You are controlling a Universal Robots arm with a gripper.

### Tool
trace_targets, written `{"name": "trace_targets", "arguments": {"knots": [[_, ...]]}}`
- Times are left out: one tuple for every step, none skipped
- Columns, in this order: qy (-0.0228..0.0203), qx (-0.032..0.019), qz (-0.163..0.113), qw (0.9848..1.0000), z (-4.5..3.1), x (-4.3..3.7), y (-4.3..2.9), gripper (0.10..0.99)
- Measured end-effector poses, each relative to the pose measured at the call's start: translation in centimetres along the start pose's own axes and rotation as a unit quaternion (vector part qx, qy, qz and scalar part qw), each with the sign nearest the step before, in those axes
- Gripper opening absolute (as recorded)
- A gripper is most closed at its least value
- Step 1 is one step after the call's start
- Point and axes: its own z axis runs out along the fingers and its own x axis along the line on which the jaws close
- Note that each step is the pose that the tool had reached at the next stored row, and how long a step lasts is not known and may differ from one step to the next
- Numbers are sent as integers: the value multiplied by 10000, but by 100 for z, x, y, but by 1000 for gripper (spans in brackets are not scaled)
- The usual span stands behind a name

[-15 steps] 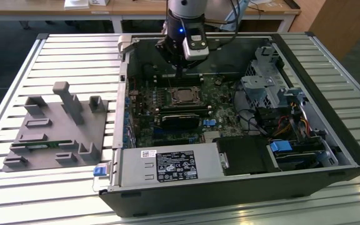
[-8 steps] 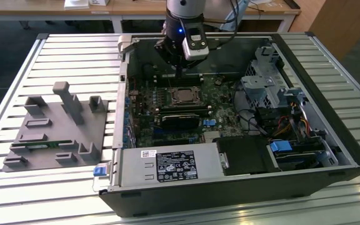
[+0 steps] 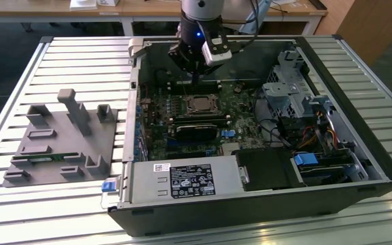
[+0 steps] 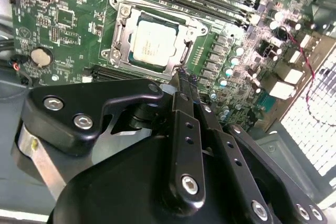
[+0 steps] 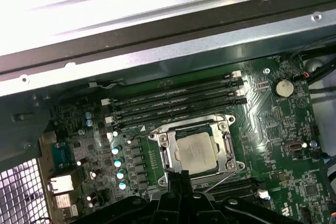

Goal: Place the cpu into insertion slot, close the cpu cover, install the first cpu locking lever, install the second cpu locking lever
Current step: 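Install the first cpu locking lever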

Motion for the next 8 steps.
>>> {"name": "trace_targets", "arguments": {"knots": [[-19,-4,-18,10000,2,4,-1,102],[-55,-14,-22,10000,5,21,-5,102],[-98,-23,-23,9999,7,44,-10,102],[-138,-32,-24,9999,9,66,-15,102],[-165,-39,-27,9999,14,82,-19,102],[-173,-42,-41,9998,19,88,-20,102],[-172,-43,-88,9998,23,88,-20,102],[-169,-43,-167,9997,27,88,-21,102]]}}
